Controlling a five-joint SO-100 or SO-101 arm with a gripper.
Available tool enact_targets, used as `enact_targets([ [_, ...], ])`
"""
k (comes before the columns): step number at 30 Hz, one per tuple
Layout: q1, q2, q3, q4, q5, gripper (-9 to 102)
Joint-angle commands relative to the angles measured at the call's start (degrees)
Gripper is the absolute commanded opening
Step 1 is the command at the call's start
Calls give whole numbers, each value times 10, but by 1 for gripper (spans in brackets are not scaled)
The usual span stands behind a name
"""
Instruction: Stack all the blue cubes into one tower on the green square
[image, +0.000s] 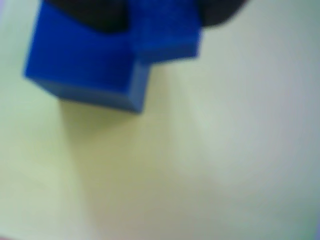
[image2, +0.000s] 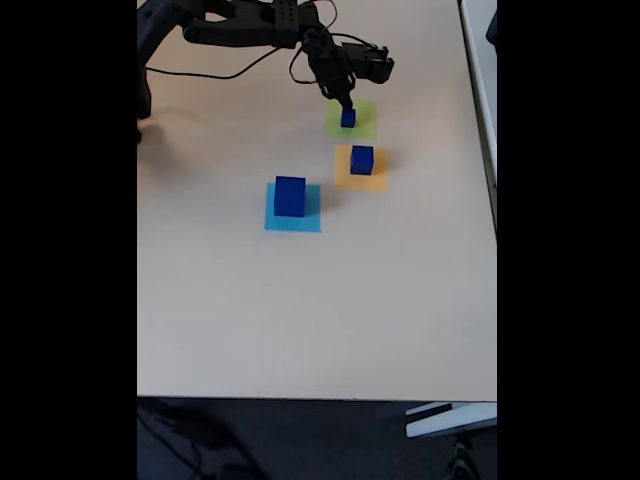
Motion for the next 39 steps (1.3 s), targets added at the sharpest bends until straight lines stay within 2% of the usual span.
enact_targets([
  [1,2,74,-43,-8,-32,0],
  [10,20,124,-50,5,-83,0],
  [16,55,141,-79,76,-75,0],
  [30,149,178,-62,171,-88,0],
  [39,197,220,-12,182,-114,0],
])
